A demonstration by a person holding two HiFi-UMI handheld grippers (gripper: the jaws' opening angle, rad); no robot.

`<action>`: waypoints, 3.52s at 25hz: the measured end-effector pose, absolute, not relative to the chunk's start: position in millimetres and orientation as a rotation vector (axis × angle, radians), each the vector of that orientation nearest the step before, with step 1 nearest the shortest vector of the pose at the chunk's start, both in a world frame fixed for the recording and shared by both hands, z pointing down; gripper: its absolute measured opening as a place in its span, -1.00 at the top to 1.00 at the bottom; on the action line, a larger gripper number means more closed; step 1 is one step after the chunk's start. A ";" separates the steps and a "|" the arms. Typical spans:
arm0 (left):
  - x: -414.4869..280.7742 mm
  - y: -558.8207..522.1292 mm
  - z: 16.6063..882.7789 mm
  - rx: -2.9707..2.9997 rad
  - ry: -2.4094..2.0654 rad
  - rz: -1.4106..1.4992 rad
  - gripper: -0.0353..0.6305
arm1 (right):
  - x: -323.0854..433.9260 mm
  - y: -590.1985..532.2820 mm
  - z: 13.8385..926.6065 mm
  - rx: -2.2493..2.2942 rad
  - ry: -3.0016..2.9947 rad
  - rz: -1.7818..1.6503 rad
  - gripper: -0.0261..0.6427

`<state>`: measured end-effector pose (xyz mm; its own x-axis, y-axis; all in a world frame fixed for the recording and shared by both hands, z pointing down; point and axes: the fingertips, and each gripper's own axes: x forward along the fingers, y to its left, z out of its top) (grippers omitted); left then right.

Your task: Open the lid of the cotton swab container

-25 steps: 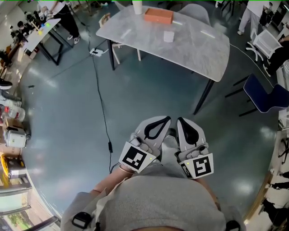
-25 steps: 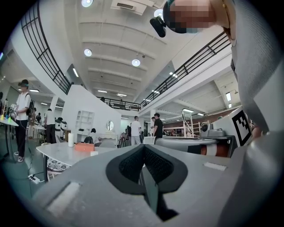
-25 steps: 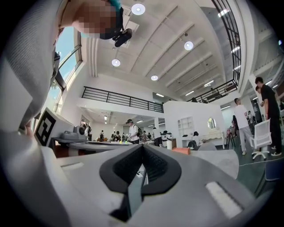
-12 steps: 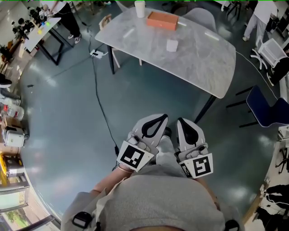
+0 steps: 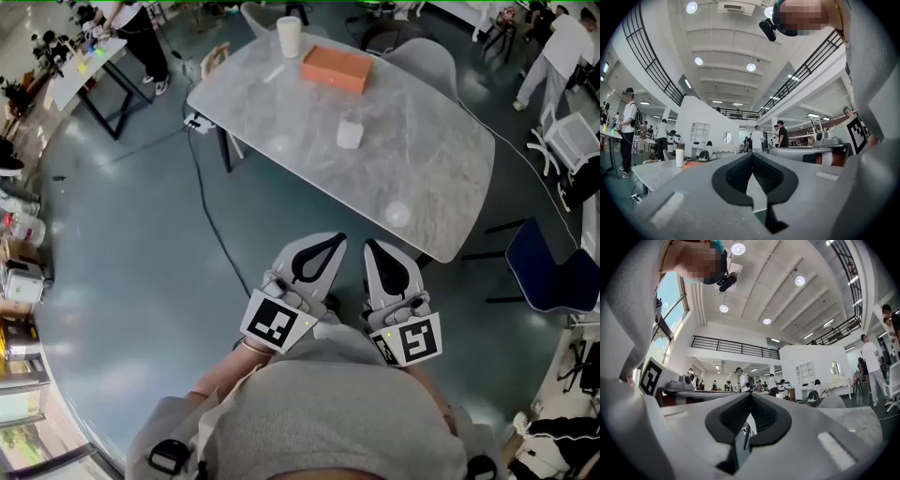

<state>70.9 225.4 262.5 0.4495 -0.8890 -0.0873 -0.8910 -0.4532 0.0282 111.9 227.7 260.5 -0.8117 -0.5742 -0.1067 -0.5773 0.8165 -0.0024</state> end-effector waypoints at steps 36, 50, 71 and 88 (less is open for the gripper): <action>32.2 83.4 283.3 -2.655 1.754 0.103 0.90 | 76.1 85.8 283.6 -0.828 2.950 -0.068 0.92; -10.2 -59.1 281.3 -2.709 1.611 0.092 0.90 | 35.4 -53.4 283.5 -0.959 2.910 -0.040 0.92; -34.0 -154.9 287.3 -2.789 1.513 0.060 0.90 | 10.4 -156.6 282.9 -1.027 2.895 -0.030 0.92; -32.6 -150.0 307.2 -2.798 1.496 0.029 0.72 | 18.2 -165.6 300.9 -0.906 3.004 -0.031 0.92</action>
